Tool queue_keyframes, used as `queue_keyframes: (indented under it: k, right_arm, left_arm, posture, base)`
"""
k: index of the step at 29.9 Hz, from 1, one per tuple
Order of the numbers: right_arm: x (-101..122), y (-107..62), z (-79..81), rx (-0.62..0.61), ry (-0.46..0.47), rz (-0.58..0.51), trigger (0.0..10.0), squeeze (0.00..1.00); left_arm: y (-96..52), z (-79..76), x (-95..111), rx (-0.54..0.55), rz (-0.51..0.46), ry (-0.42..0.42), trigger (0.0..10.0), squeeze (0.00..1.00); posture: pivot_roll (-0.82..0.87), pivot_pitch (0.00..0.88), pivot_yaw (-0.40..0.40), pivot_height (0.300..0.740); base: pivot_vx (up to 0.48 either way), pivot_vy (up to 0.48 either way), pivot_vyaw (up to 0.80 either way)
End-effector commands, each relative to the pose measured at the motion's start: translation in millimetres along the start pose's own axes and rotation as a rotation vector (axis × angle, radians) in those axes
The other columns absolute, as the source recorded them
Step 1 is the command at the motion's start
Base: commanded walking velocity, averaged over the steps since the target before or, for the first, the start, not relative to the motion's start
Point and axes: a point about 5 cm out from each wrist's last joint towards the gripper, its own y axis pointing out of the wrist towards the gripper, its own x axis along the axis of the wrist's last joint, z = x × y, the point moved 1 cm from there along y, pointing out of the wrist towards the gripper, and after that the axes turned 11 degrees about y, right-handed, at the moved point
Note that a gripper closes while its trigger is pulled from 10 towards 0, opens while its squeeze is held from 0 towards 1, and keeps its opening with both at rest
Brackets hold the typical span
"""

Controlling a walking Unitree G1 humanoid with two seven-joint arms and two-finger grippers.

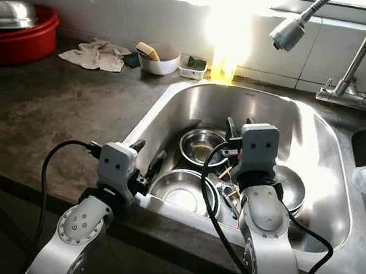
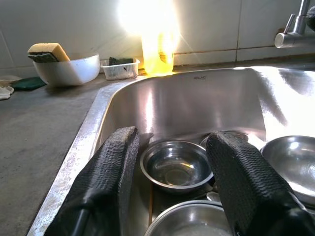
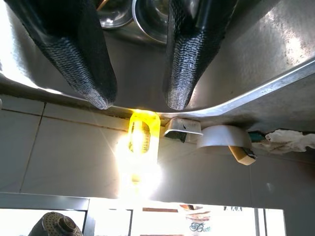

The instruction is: Kitchen organization

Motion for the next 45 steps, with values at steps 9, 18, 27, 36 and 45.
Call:
queue_keyframes:
  k: [9,18,27,36,45]
  right_arm:
    - [-1.3,-8.7,5.9,0.029,0.035,0.0,10.0,0.0]
    - [-7.2,-14.9,4.1,0.048,0.01,0.025,10.0,0.0]
    - [-10.3,-16.1,5.4,0.049,0.018,0.037,10.0,0.0]
    - [-12.2,-14.6,6.3,0.05,0.019,0.045,10.0,0.0]
    - [-12.6,-13.8,6.9,0.049,0.022,0.046,10.0,0.0]
  left_arm:
    - [-4.7,2.9,1.5,0.016,-0.013,0.012,10.0,0.0]
    - [-11.4,5.7,-1.6,0.018,0.001,0.023,10.0,0.0]
    - [-12.7,6.7,-1.7,0.023,0.004,0.029,10.0,0.0]
    - [-13.7,7.6,-2.6,0.027,0.009,0.034,10.0,0.0]
    - [-14.3,8.2,-3.0,0.032,0.011,0.035,10.0,0.0]
  posture:
    - [0.07,0.037,0.011,0.74]
    - [0.07,0.031,0.01,0.74]
    - [0.07,0.021,0.012,0.74]
    - [0.07,0.022,0.01,0.74]
    - [0.07,0.029,0.007,0.74]
  base:
    - [0.0,0.0,0.0]
    - [0.0,0.0,0.0]
    - [0.0,0.0,0.0]
    - [0.0,0.0,0.0]
    - [0.0,0.0,0.0]
